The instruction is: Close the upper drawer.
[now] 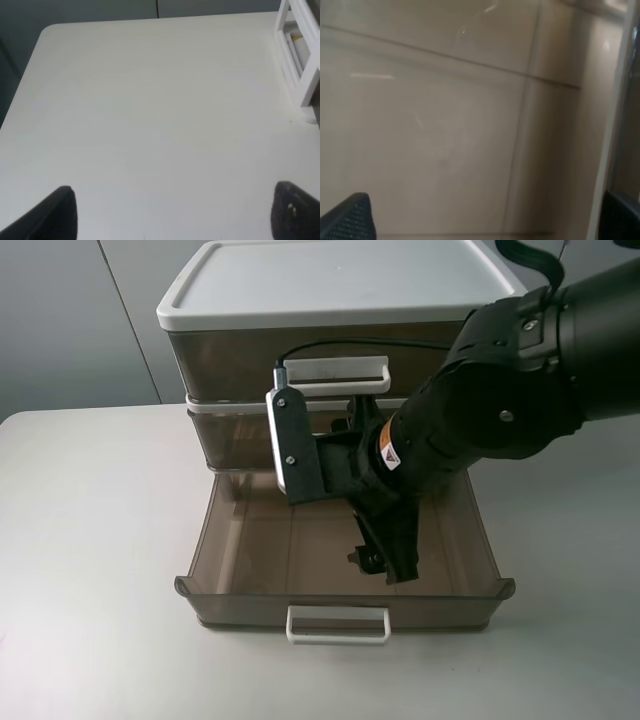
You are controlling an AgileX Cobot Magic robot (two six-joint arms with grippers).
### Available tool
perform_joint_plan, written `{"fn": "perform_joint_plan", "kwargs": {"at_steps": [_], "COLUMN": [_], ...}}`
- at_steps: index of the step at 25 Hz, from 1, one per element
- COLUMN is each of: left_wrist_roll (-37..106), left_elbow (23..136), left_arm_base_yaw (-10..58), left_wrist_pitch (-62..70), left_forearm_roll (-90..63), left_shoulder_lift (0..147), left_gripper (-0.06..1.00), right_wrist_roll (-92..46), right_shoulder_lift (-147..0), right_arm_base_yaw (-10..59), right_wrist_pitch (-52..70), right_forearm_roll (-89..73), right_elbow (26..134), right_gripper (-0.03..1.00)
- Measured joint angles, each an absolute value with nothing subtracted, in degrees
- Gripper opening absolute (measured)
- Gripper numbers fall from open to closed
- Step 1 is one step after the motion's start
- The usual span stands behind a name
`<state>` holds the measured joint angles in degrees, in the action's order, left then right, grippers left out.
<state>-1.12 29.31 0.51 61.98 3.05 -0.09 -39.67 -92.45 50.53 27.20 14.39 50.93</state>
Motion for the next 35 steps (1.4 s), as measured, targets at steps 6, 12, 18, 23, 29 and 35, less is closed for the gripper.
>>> {"fn": "perform_joint_plan", "kwargs": {"at_steps": [6,12,18,23,29,35], "left_wrist_roll": [-1.1,-1.1,-1.1,-1.1,-1.1,-1.1], "left_elbow": [29.3,29.3,29.3,29.3,29.3,29.3], "left_arm_base_yaw": [0.5,0.5,0.5,0.5,0.5,0.5], "left_wrist_pitch": [62.0,62.0,62.0,62.0,62.0,62.0], "left_forearm_roll": [3.1,3.1,3.1,3.1,3.1,3.1], "left_shoulder_lift": [-0.1,-0.1,-0.1,-0.1,-0.1,-0.1], "left_gripper": [0.74,0.74,0.74,0.74,0.74,0.74], "right_wrist_roll": [-39.8,-39.9,-39.8,-39.7,-39.6,-38.3], "right_shoulder_lift": [-92.5,-92.5,-92.5,-92.2,-87.0,-77.7], "right_arm_base_yaw": [50.5,50.5,50.5,50.5,50.9,51.3], "right_wrist_pitch": [25.4,23.0,22.8,23.3,26.9,37.8], "right_forearm_roll": [14.4,15.3,15.8,15.4,10.1,0.0], "right_elbow": [50.7,50.7,50.7,50.7,50.8,50.9], "right_gripper": [0.68,0.68,0.68,0.68,0.68,0.68]}}
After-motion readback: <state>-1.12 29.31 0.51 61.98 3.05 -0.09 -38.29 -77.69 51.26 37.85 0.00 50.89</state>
